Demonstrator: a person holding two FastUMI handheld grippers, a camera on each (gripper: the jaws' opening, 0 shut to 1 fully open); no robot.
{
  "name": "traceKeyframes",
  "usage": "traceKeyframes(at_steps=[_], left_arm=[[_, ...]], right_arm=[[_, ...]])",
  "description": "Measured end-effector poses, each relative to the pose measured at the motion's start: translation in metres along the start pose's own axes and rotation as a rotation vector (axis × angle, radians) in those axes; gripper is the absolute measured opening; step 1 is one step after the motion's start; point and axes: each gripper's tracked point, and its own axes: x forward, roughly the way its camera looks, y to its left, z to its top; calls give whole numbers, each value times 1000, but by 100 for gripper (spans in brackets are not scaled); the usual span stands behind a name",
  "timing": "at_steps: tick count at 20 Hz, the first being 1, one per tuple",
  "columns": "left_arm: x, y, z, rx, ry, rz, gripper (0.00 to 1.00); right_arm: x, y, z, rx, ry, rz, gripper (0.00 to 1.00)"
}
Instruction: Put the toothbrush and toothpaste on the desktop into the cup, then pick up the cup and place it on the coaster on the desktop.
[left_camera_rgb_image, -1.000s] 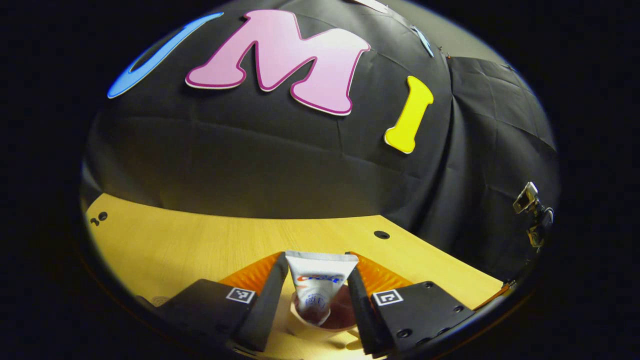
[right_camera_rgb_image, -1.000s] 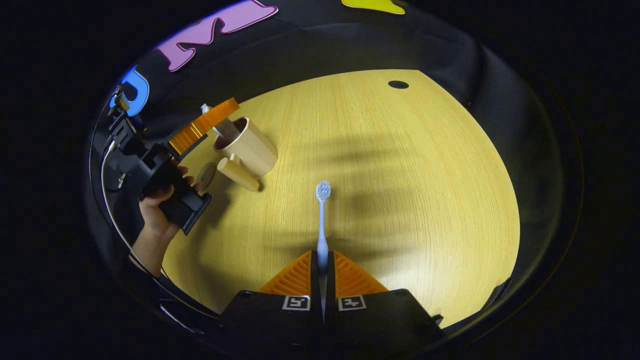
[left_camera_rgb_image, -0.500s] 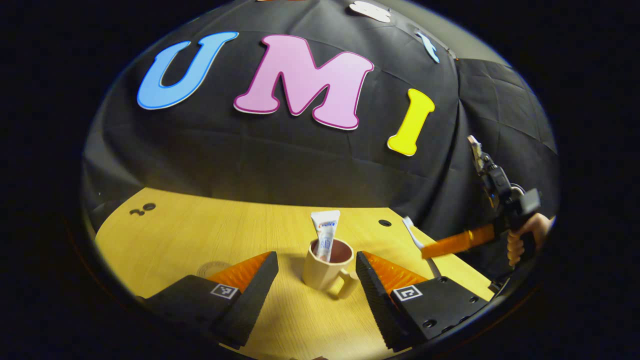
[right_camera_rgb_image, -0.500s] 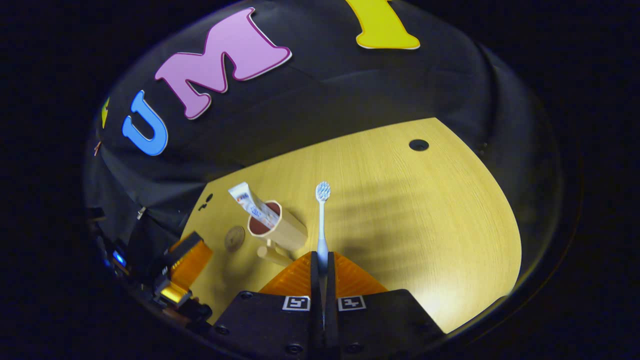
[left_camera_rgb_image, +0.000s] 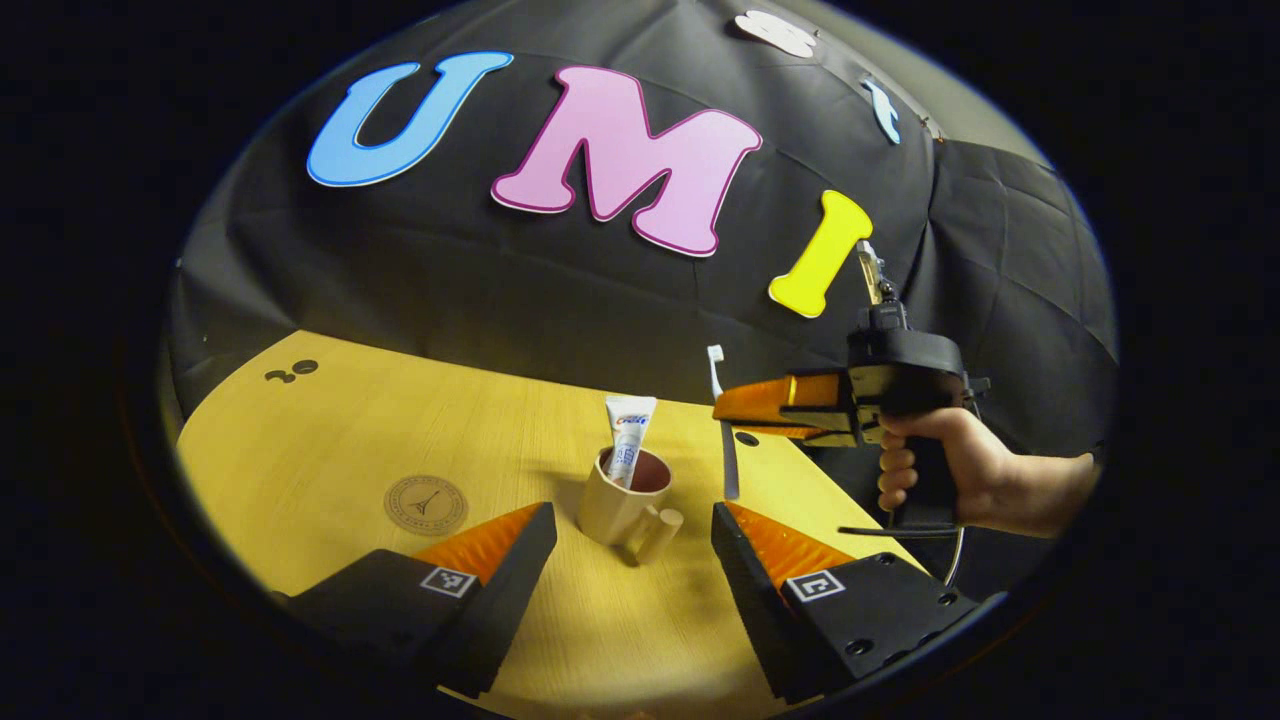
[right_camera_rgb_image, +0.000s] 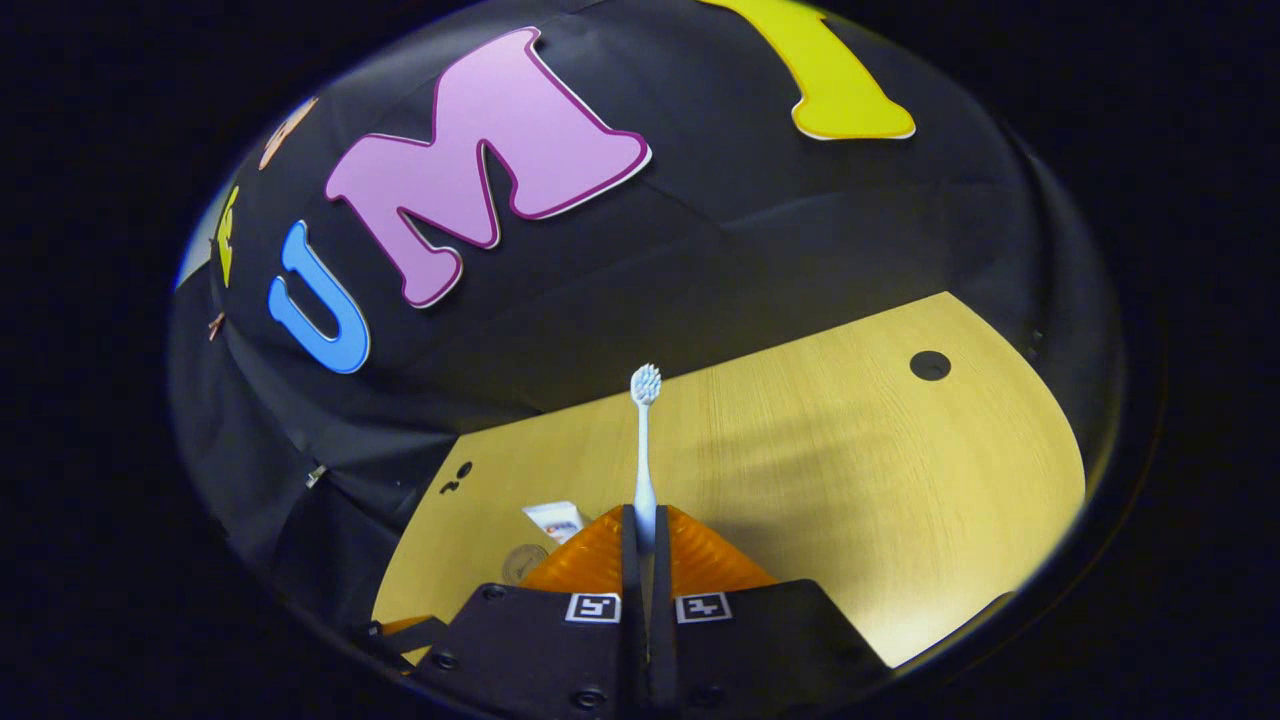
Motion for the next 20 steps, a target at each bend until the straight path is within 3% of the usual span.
traceKeyframes(at_steps=[5,11,20], left_arm=[[-29,20,-25,-11,78,55,97],[-48,49,-39,-70,112,127,97],[-36,49,-60,-43,141,102,97]], right_arm=[[27,4,18,30,-105,40,5],[49,20,7,-22,-181,127,5],[47,6,-35,-65,-268,147,8]])
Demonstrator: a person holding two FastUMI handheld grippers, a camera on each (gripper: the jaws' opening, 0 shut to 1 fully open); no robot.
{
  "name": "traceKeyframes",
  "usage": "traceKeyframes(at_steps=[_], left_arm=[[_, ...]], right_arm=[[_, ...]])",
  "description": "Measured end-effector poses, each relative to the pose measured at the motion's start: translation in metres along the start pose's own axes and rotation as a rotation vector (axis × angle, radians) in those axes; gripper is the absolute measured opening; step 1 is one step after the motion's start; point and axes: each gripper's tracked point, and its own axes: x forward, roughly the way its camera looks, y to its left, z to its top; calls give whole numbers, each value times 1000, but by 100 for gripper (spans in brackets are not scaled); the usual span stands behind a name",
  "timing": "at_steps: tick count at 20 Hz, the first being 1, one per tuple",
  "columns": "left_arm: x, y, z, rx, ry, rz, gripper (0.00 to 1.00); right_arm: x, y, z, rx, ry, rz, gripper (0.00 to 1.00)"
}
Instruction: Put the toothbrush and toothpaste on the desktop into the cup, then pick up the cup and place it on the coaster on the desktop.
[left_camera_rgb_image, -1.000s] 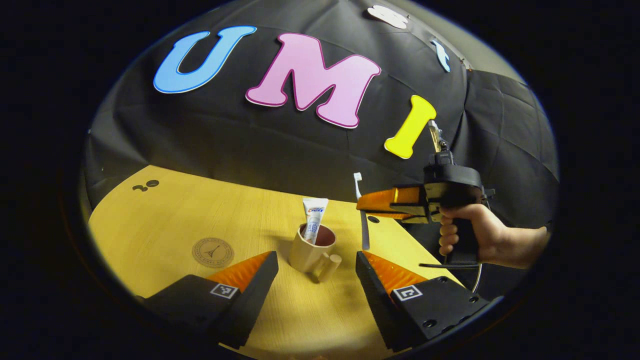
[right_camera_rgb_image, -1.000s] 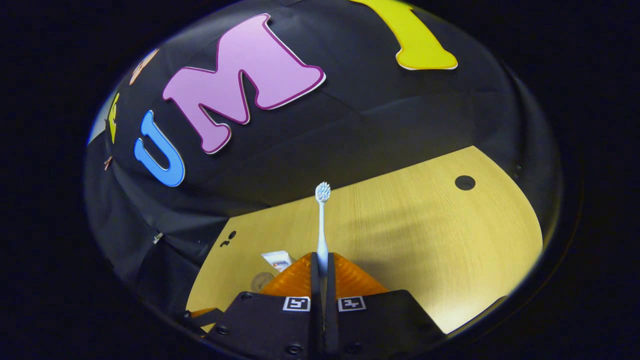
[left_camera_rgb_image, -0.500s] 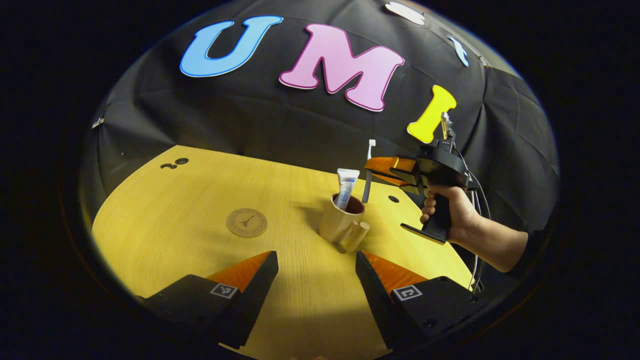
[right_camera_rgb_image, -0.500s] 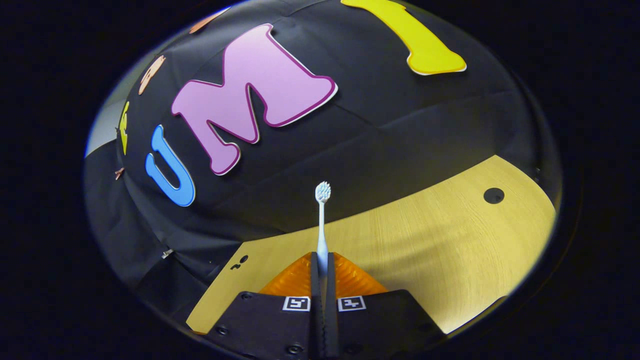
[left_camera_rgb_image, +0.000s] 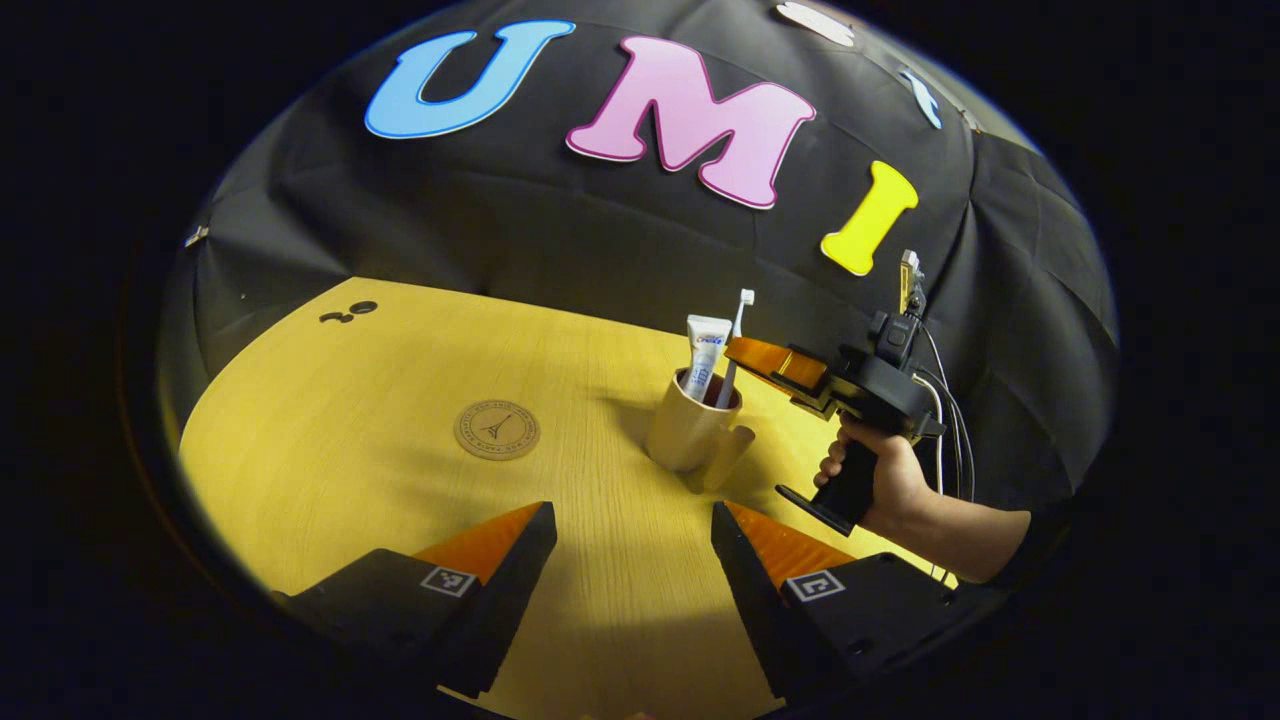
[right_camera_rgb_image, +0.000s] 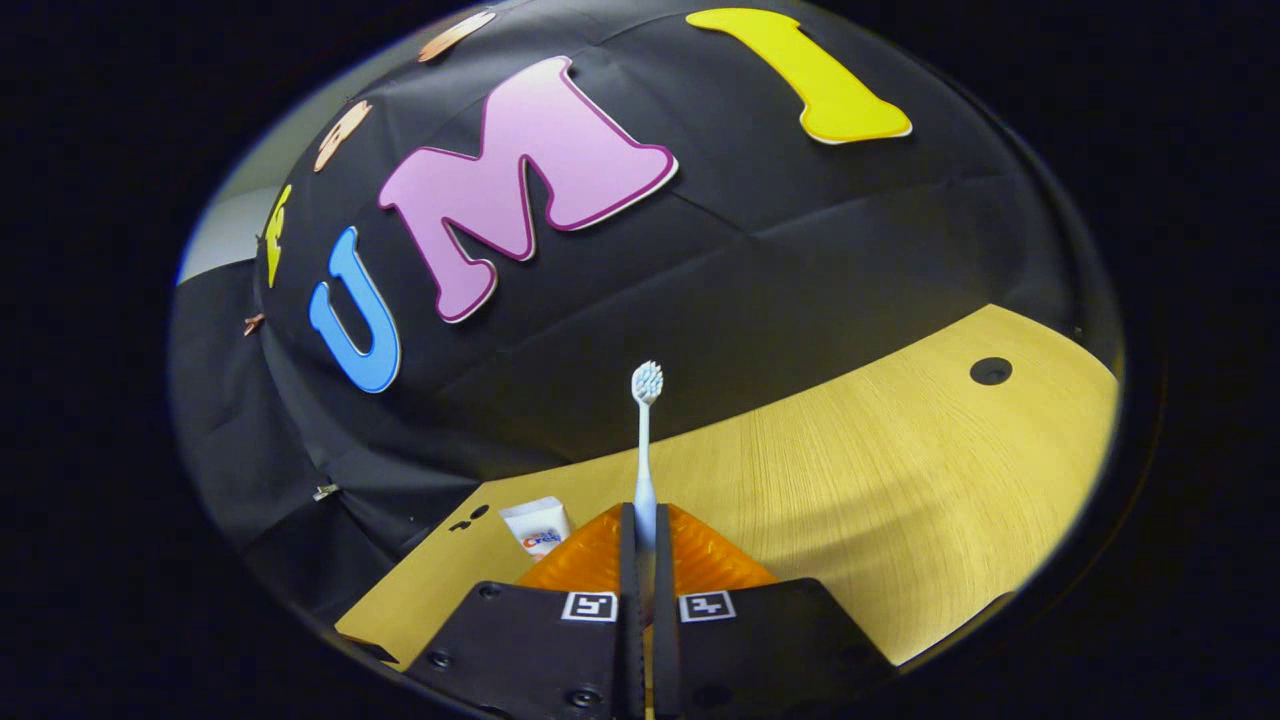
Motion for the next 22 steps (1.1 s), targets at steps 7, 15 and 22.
traceKeyframes(at_steps=[7,15,22], left_arm=[[4,-7,-2,7,5,-20,97],[-23,12,-7,-4,-6,71,97],[-52,41,-15,-54,-11,174,97]], right_arm=[[-28,10,-14,-80,48,14,61],[-52,26,-9,-110,182,-29,98],[-55,33,5,-180,299,-60,98]])
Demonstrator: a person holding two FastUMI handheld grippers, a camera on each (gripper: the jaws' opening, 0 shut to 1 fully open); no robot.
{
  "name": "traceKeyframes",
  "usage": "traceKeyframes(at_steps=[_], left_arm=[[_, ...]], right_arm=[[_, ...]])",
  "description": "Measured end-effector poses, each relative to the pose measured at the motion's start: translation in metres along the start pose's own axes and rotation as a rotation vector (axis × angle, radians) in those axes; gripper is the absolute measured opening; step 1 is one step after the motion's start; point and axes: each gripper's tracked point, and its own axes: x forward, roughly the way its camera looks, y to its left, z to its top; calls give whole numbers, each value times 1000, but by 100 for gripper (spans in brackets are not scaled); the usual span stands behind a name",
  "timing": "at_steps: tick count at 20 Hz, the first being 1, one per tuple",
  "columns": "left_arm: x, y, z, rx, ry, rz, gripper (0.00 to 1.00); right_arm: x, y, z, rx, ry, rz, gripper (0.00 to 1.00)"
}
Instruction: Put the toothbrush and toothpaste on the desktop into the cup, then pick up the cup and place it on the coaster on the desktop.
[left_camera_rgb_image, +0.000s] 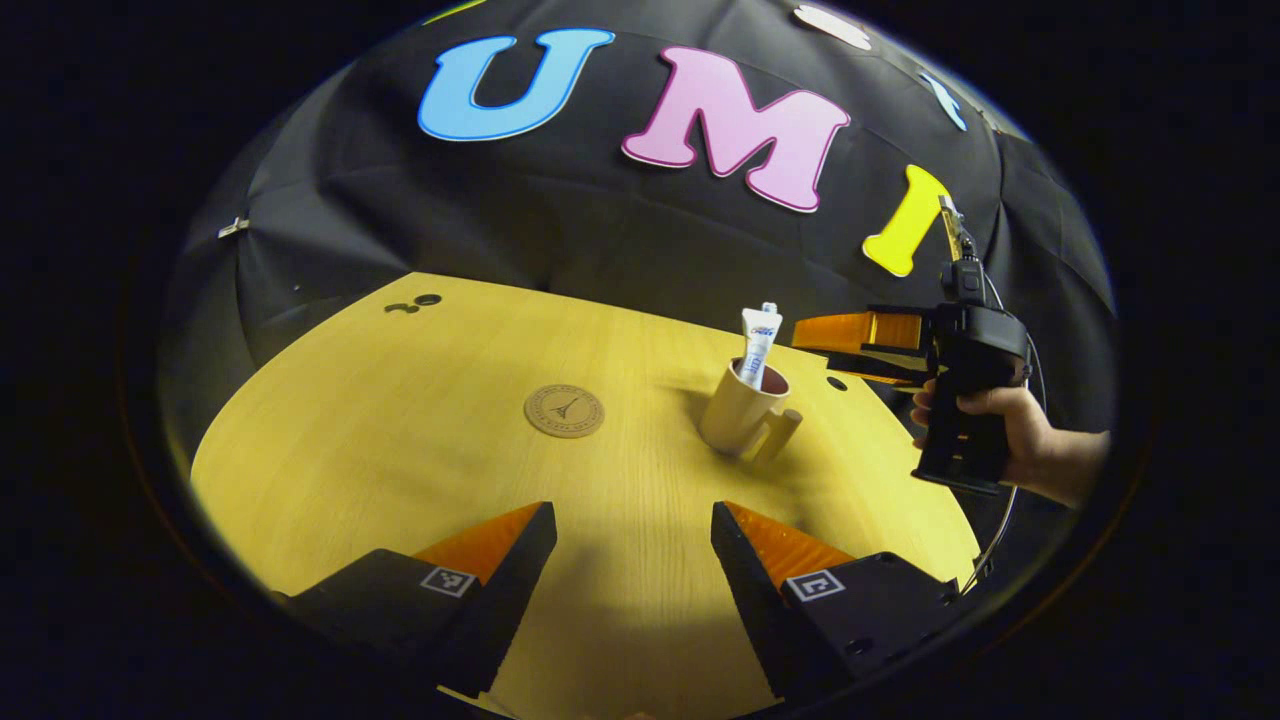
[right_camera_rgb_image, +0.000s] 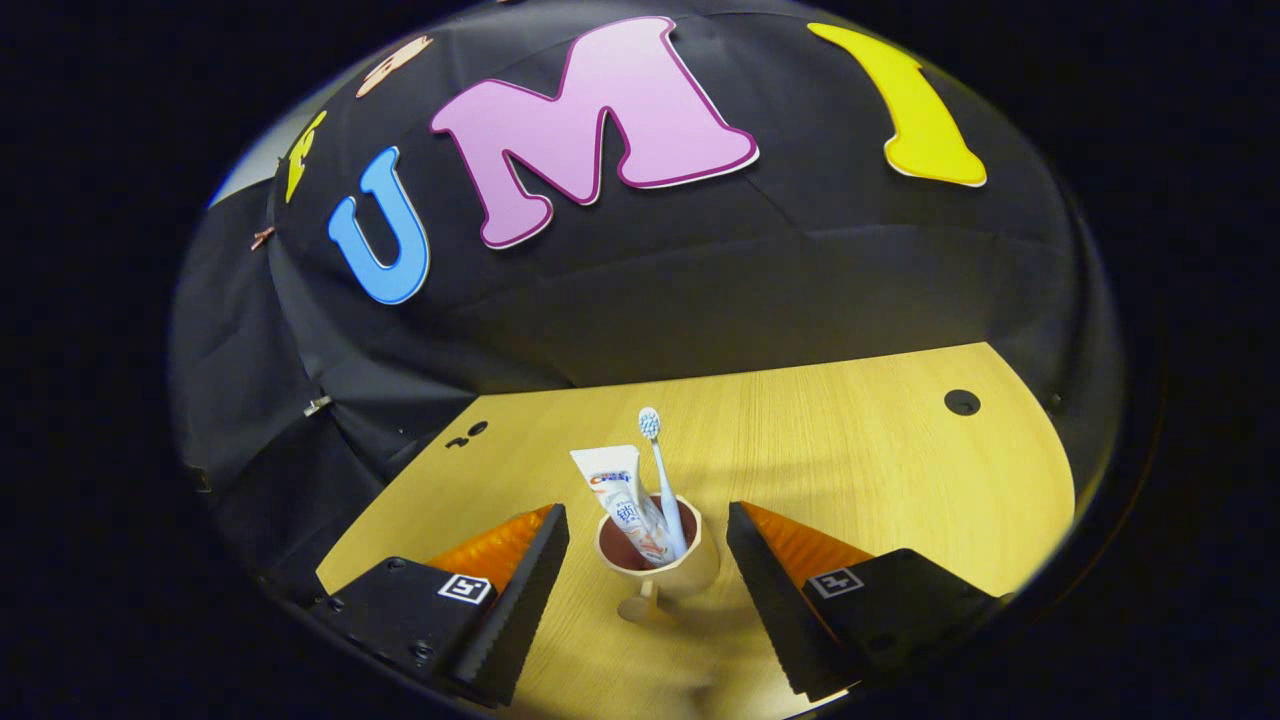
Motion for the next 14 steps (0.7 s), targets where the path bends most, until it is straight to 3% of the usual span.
traceKeyframes(at_steps=[5,7,14], left_arm=[[-20,28,-13,-36,20,57,96],[-27,38,-15,-42,30,75,97],[-38,68,-25,-50,48,99,97]], right_arm=[[4,-7,-1,-22,97,-62,98],[4,-13,-14,-37,183,-106,98],[8,2,-55,-29,428,-143,98]])
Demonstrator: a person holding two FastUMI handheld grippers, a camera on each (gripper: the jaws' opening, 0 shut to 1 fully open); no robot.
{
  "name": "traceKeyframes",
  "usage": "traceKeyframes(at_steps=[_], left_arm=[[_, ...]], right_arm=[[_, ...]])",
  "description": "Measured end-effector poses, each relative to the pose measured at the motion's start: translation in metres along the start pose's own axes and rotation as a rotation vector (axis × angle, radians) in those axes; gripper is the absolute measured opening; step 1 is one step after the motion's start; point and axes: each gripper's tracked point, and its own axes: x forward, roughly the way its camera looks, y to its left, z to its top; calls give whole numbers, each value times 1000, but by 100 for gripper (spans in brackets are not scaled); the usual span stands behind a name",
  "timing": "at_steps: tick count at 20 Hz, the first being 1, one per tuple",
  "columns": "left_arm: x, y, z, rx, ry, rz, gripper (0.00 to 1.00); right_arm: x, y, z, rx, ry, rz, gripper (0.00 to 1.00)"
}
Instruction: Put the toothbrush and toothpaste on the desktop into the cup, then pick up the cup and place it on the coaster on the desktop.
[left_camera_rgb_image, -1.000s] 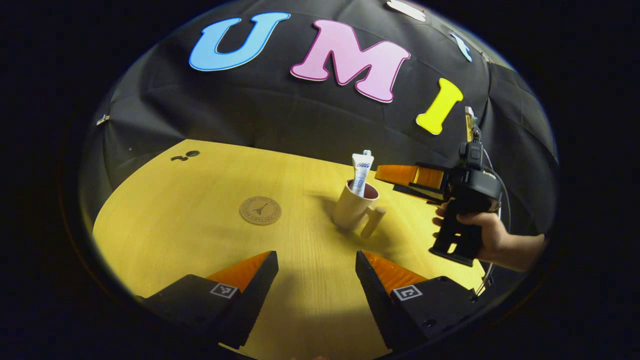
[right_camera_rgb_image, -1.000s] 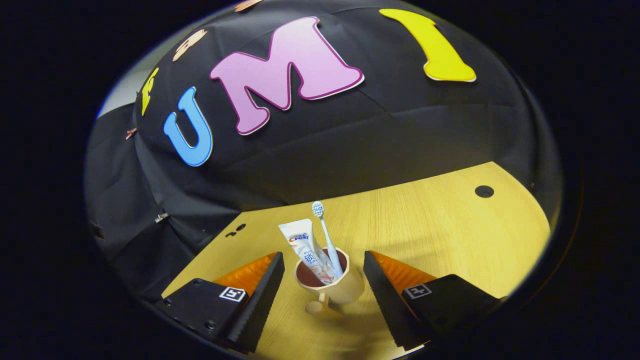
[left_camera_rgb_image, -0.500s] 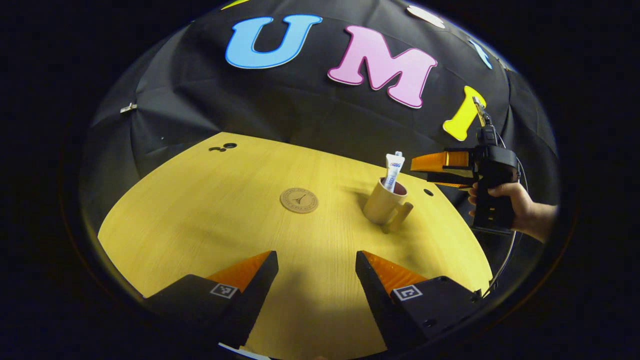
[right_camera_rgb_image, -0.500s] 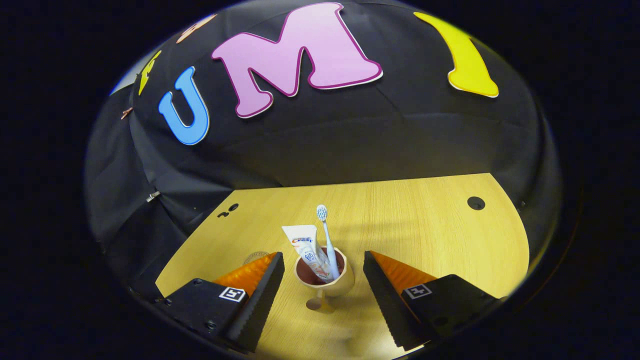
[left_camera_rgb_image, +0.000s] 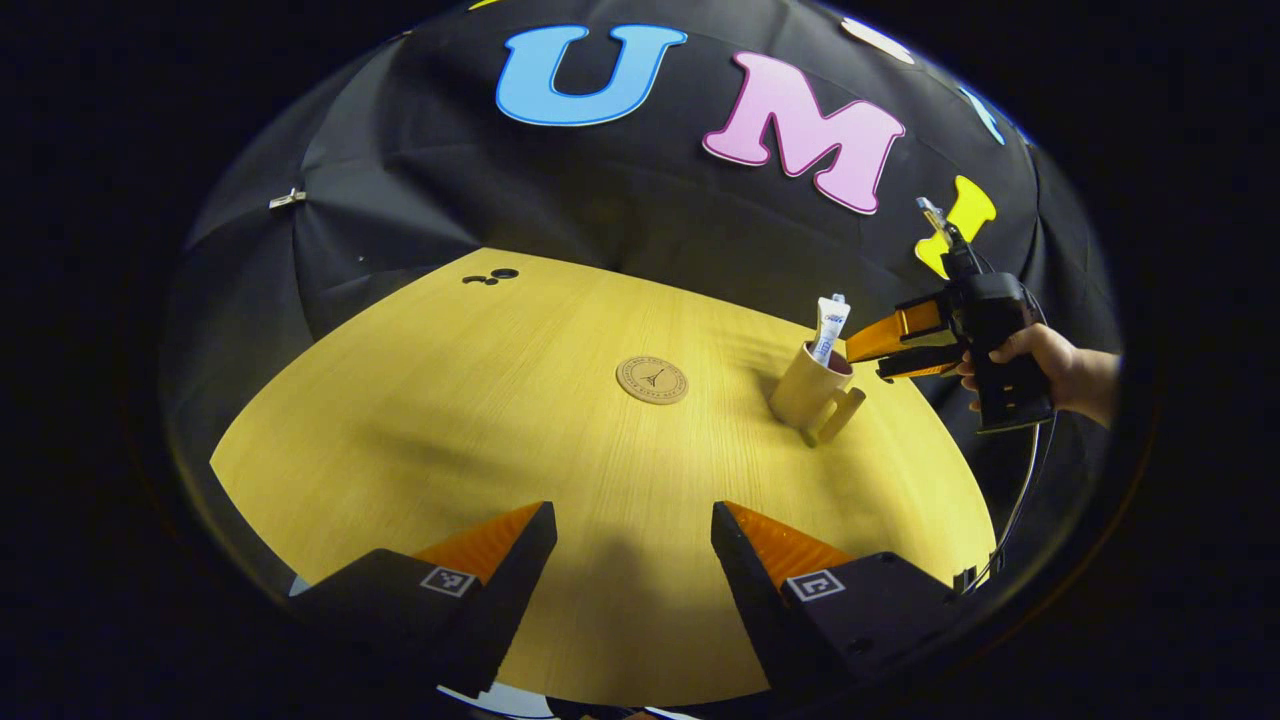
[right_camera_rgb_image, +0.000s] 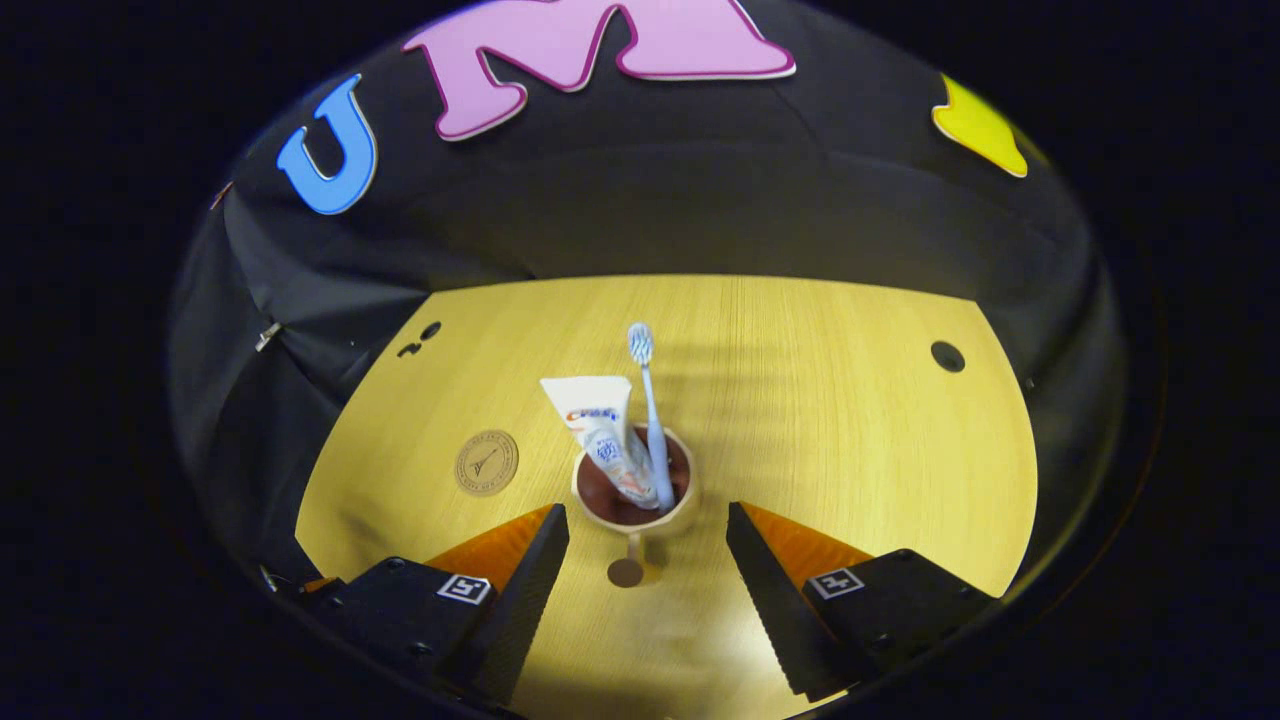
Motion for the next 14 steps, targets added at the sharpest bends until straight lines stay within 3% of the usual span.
traceKeyframes(at_steps=[9,12,14], left_arm=[[1,30,-14,-25,39,-19,97],[-2,43,-17,4,53,-5,97],[-4,49,-18,-2,62,-4,97]], right_arm=[[34,6,-43,4,268,-89,98],[48,-2,-46,-28,289,-143,98],[53,0,-53,-18,328,-140,98]])
